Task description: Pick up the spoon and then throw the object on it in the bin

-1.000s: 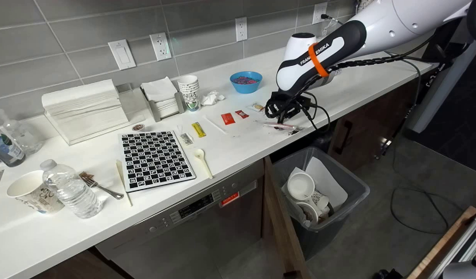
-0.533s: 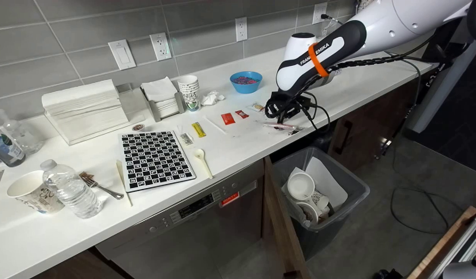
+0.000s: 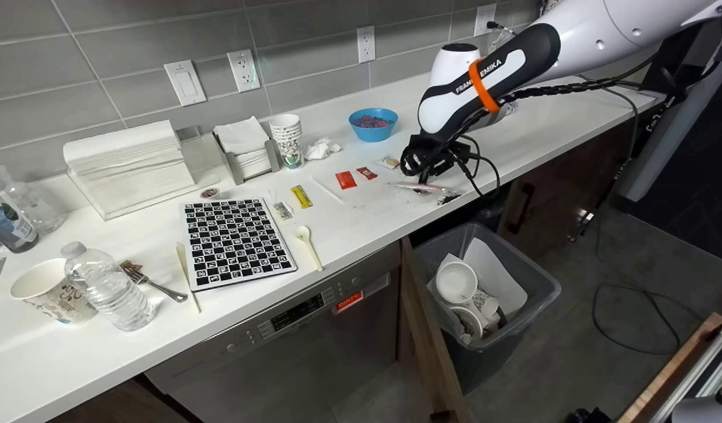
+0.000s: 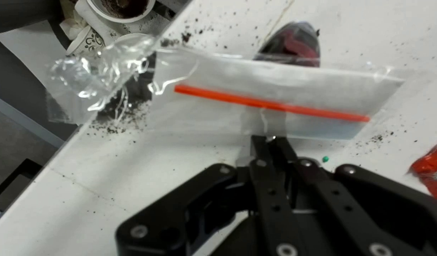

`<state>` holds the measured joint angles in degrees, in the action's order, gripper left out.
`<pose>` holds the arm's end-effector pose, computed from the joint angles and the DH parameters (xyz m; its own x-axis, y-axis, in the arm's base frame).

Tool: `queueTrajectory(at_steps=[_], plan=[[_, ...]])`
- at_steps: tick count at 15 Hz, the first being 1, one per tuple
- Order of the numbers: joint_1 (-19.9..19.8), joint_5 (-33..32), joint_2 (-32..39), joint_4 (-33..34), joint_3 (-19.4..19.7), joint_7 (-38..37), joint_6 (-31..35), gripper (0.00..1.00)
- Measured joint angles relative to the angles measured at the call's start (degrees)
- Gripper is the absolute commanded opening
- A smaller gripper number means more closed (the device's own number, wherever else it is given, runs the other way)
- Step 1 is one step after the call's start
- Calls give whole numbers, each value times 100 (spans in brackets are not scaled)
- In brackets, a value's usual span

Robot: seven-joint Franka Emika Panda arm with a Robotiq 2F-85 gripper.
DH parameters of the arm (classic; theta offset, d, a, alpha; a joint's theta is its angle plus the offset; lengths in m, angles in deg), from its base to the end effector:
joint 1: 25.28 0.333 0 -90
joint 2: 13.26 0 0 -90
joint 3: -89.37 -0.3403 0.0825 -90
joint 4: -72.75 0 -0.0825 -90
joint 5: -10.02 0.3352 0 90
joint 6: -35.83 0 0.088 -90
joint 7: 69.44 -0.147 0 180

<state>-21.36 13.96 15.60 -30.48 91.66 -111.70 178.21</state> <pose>0.6531 0.0225 0.2991 0.7196 -0.6855 0.1108 -0.6709 -0.7275 -0.1436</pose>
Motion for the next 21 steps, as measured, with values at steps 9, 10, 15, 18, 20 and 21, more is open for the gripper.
queueTrajectory(at_steps=[9,10,15,18,20,21], plan=[[75,-2,-354,-314,6,0,-232,2],[85,-4,-408,-353,8,0,-299,2],[147,-48,-709,-564,36,-63,-519,2],[181,-125,-874,-708,61,-210,-521,2],[210,-206,-972,-794,82,-336,-521,2],[223,-265,-1022,-841,86,-411,-521,2]])
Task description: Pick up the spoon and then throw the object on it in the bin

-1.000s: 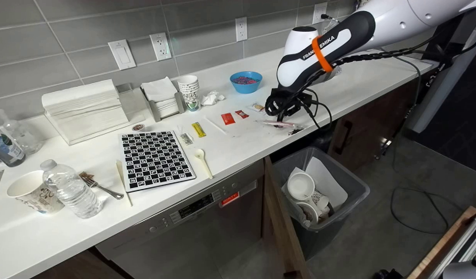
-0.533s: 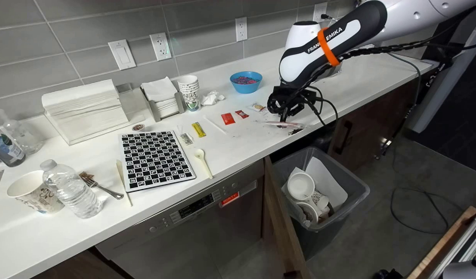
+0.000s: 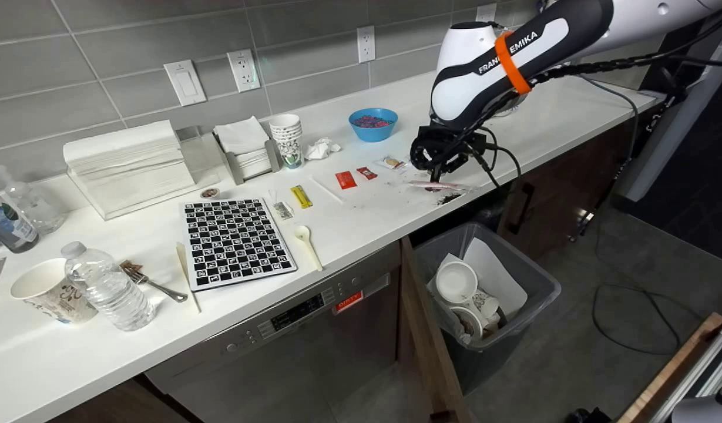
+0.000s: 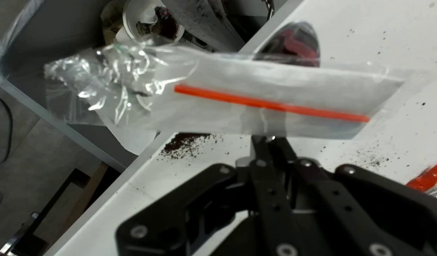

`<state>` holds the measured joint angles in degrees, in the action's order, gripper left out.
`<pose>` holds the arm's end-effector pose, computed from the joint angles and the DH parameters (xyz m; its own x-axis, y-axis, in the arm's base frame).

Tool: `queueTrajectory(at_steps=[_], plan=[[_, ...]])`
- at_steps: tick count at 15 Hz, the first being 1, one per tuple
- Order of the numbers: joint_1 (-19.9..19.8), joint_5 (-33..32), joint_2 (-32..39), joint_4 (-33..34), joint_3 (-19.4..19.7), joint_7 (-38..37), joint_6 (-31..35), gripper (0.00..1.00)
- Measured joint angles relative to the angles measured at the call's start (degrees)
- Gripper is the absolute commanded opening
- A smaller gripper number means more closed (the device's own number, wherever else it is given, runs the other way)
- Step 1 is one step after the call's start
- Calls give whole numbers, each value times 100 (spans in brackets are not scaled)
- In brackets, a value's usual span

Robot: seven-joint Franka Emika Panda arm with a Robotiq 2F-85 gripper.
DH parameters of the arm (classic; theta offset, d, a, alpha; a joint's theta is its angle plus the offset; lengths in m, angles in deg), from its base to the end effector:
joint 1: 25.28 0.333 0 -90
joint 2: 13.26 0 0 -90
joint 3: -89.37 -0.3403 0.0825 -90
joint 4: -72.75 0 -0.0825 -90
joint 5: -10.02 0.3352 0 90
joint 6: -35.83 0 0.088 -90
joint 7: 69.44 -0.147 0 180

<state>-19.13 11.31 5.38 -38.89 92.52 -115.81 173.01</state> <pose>0.6001 0.0341 0.3402 0.7138 -0.6953 0.0836 -0.6899 -0.7187 -0.0871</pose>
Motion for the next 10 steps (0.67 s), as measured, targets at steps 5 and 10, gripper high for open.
queueTrajectory(at_steps=[5,10], plan=[[52,-277,-287,-261,7,-378,0,2],[65,-426,-566,-542,-1,-623,15,2]])
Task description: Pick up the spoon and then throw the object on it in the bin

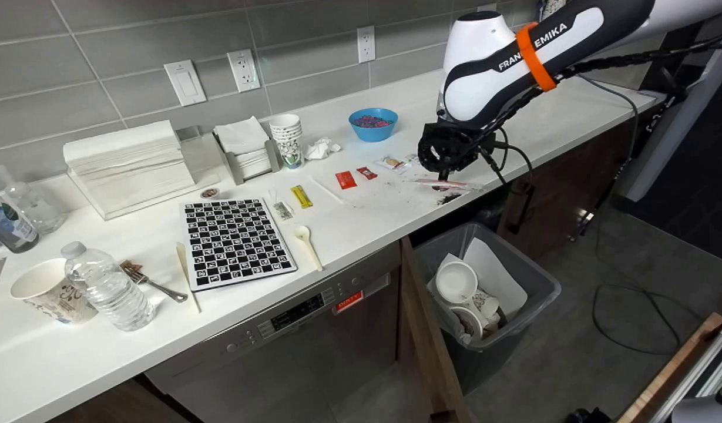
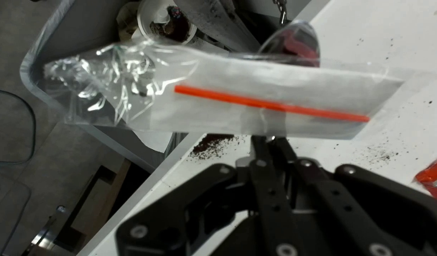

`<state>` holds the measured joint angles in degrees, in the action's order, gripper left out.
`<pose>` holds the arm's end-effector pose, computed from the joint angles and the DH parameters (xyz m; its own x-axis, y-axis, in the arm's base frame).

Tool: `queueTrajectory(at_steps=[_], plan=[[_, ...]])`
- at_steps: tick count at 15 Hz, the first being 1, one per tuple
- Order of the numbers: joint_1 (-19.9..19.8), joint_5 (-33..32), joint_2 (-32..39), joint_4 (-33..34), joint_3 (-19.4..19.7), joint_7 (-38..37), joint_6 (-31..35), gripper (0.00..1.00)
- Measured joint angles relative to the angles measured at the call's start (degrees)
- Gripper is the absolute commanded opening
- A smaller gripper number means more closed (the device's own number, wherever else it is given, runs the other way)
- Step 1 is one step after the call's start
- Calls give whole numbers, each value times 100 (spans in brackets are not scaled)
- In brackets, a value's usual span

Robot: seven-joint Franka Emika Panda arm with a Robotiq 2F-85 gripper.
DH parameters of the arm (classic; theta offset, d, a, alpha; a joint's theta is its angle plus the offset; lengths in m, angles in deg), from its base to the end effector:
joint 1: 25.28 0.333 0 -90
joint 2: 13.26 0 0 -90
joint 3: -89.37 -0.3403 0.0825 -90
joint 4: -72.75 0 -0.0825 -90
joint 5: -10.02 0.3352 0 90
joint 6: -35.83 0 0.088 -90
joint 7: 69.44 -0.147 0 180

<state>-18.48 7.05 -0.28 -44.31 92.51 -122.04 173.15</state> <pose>0.5713 0.0359 0.3592 0.6773 -0.7262 0.1177 -0.7240 -0.6864 -0.0684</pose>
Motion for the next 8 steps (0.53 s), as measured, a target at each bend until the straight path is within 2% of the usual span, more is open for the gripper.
queueTrajectory(at_steps=[8], plan=[[0,-318,-517,-506,-38,-303,221,2]])
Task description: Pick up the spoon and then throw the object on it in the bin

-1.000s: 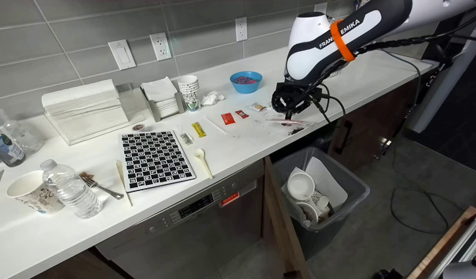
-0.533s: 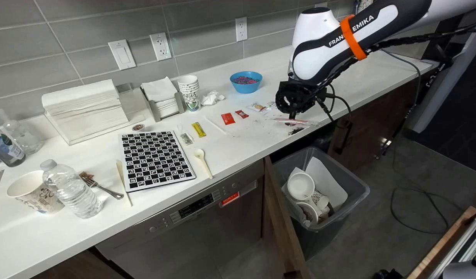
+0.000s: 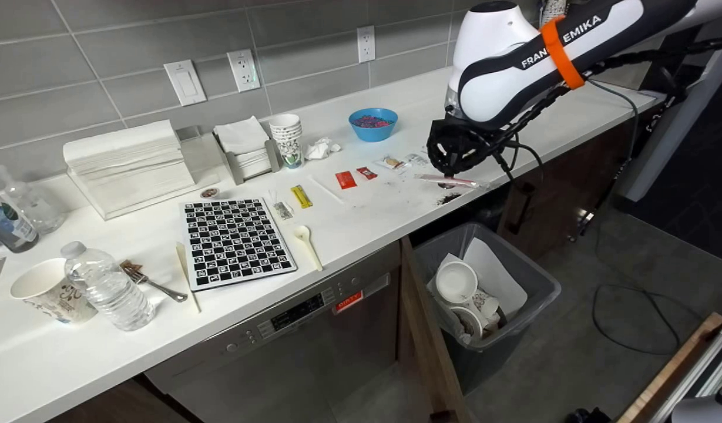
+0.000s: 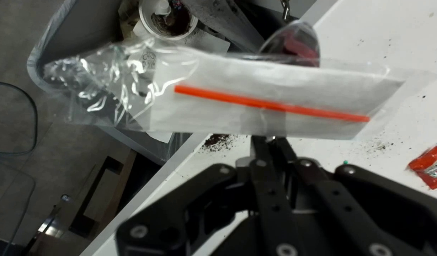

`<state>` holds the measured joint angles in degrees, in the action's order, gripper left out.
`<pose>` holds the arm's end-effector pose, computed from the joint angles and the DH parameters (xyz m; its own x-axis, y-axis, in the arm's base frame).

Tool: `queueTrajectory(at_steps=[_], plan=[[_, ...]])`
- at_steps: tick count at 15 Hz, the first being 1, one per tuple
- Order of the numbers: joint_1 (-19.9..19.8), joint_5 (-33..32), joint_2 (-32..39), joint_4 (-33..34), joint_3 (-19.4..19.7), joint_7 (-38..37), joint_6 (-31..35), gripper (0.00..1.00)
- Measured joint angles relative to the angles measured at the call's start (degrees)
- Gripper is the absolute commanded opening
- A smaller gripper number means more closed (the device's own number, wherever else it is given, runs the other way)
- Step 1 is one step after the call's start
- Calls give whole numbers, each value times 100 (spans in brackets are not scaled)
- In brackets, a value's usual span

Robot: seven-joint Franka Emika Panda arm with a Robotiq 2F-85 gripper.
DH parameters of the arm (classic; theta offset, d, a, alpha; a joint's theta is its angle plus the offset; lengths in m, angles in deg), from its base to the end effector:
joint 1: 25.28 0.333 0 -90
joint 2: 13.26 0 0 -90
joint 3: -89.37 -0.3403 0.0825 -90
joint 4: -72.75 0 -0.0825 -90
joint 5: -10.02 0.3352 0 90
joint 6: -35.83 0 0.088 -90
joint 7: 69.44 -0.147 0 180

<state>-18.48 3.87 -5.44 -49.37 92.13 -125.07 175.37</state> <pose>0.5482 0.0362 0.3769 0.6651 -0.7283 0.1652 -0.7261 -0.6823 -0.0845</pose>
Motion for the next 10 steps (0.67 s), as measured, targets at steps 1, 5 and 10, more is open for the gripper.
queueTrajectory(at_steps=[1,5,10], plan=[[0,-28,-64,-54,-10,-37,26,2],[-5,-151,-309,-274,-50,-169,106,2],[-43,-295,-621,-600,-133,-269,286,2]])
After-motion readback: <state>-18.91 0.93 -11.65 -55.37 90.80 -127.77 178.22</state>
